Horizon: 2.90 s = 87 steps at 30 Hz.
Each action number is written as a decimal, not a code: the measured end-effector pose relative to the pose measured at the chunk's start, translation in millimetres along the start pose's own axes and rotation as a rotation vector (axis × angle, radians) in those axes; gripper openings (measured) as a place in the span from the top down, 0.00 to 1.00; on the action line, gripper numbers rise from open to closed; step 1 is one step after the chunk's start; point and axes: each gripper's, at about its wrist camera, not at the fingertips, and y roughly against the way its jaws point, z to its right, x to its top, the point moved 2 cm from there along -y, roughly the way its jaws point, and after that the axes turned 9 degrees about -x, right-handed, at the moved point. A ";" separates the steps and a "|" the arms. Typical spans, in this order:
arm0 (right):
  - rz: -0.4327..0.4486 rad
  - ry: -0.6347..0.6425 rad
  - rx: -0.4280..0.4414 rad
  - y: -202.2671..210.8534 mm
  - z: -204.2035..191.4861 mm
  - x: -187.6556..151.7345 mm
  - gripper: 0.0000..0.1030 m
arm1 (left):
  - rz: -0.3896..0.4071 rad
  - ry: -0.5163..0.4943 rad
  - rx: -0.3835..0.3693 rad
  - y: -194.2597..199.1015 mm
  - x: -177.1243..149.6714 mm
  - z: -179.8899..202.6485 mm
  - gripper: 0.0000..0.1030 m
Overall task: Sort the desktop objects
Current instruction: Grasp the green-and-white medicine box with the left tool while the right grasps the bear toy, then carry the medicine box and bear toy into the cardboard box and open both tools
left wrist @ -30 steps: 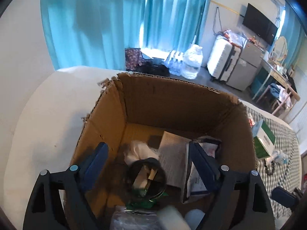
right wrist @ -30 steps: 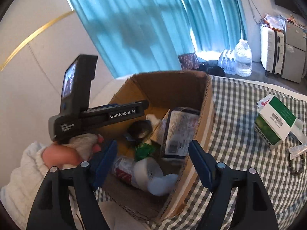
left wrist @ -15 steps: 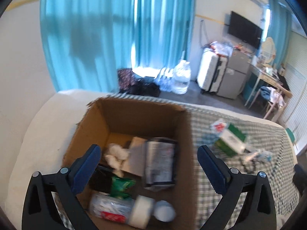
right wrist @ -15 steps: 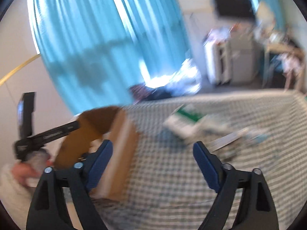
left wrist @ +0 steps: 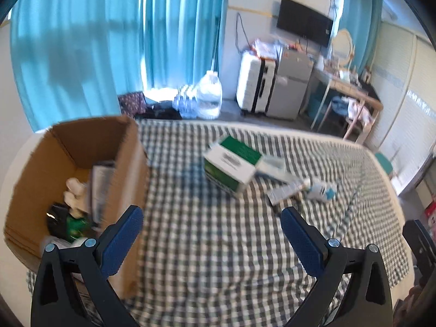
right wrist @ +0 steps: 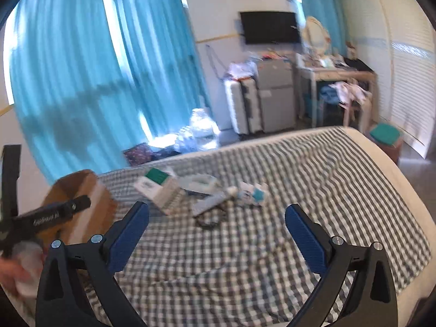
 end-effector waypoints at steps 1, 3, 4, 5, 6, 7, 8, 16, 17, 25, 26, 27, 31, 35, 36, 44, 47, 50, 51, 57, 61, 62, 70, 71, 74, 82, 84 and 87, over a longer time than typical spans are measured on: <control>-0.008 -0.011 -0.012 -6.6 4.1 -2.4 0.03 | -0.014 -0.002 0.002 -8.4 -2.4 5.8 0.00; -0.032 -0.032 -0.043 -24.3 11.9 -8.8 0.03 | -0.036 -0.003 0.001 -24.1 -8.0 17.3 0.00; -0.047 -0.036 -0.063 -34.2 13.9 -11.0 0.03 | -0.043 0.002 0.005 -31.3 -8.7 20.1 0.00; -0.056 -0.039 -0.073 -42.5 16.6 -11.8 0.03 | -0.050 0.012 0.007 -40.9 -9.1 23.8 0.00; -0.068 -0.048 -0.091 -53.1 19.8 -13.3 0.03 | -0.059 0.027 0.007 -51.1 -7.9 26.7 0.00; -0.081 -0.060 -0.100 -63.2 24.0 -15.3 0.03 | -0.065 0.038 0.010 -56.6 -8.9 28.3 0.00; -0.096 -0.083 -0.107 -77.6 30.6 -16.3 0.03 | -0.073 0.058 0.020 -66.6 -7.4 29.1 0.00; -0.162 -0.063 -0.153 -173.0 31.8 -20.9 0.03 | -0.036 0.263 0.097 -129.3 7.0 27.8 0.00; -0.169 -0.052 -0.154 -184.1 31.0 -20.7 0.03 | -0.021 0.303 0.109 -136.6 9.4 25.2 0.00; -0.238 -0.061 -0.121 -253.7 35.0 -15.3 0.06 | 0.020 0.485 0.177 -185.8 26.3 9.7 0.00; -0.244 -0.042 -0.128 -260.1 33.4 -15.7 0.09 | 0.026 0.498 0.187 -188.2 26.6 8.3 0.00; -0.249 -0.022 -0.143 -265.0 32.0 -16.7 0.20 | 0.023 0.514 0.198 -191.8 27.2 6.3 0.00; -0.281 -0.012 -0.130 -271.5 32.1 -22.9 0.36 | 0.009 0.539 0.227 -201.5 31.3 1.9 0.00; -0.281 0.000 -0.145 -267.0 32.9 -24.1 0.36 | -0.002 0.550 0.259 -198.3 34.6 -0.1 0.00; -0.280 -0.007 -0.146 -266.0 33.8 -24.4 0.36 | -0.001 0.545 0.246 -195.0 33.8 0.5 0.00; -0.289 -0.034 -0.135 -265.0 42.6 -20.4 0.37 | -0.091 0.259 0.008 -180.2 27.5 -7.3 0.00; -0.299 -0.062 -0.119 -266.1 49.0 -19.2 0.37 | -0.135 0.012 0.021 -184.9 26.2 -7.4 0.00; -0.309 -0.081 -0.115 -266.1 52.4 -20.2 0.37 | -0.107 -0.132 0.048 -183.5 28.7 -9.8 0.00; -0.309 -0.084 -0.114 -265.8 52.9 -20.2 0.37 | -0.105 -0.148 0.039 -185.9 31.5 -10.4 0.00; -0.315 -0.074 -0.105 -268.0 50.8 -21.1 0.36 | -0.195 -0.189 -0.029 -220.4 45.6 -14.9 0.00; -0.316 -0.067 -0.106 -268.8 47.6 -23.1 0.36 | -0.223 -0.241 -0.001 -243.0 45.3 -6.0 0.00; -0.315 -0.062 -0.107 -268.8 46.7 -23.3 0.36 | -0.221 -0.246 -0.007 -244.5 44.5 -4.0 0.00; -0.278 -0.049 -0.116 -257.0 40.7 -19.9 0.37 | -0.163 -0.142 -0.040 -218.2 39.4 -13.3 0.09; -0.274 -0.041 -0.117 -253.1 40.1 -18.5 0.37 | -0.160 -0.130 -0.041 -212.2 38.9 -14.0 0.09; -0.259 -0.027 -0.116 -232.7 36.3 -16.2 0.37 | -0.157 -0.107 -0.050 -184.7 33.9 -14.5 0.09; -0.230 -0.020 -0.049 -144.5 8.1 -17.0 0.37 | -0.128 -0.053 -0.084 -90.7 11.6 -7.7 0.09; -0.221 -0.009 -0.032 -122.0 -2.2 -16.4 0.37 | -0.117 -0.048 -0.093 -72.5 13.6 -6.3 0.09; -0.206 0.009 -0.001 -84.7 -23.1 -14.1 0.37 | -0.063 -0.064 -0.109 -34.7 24.2 -4.1 0.09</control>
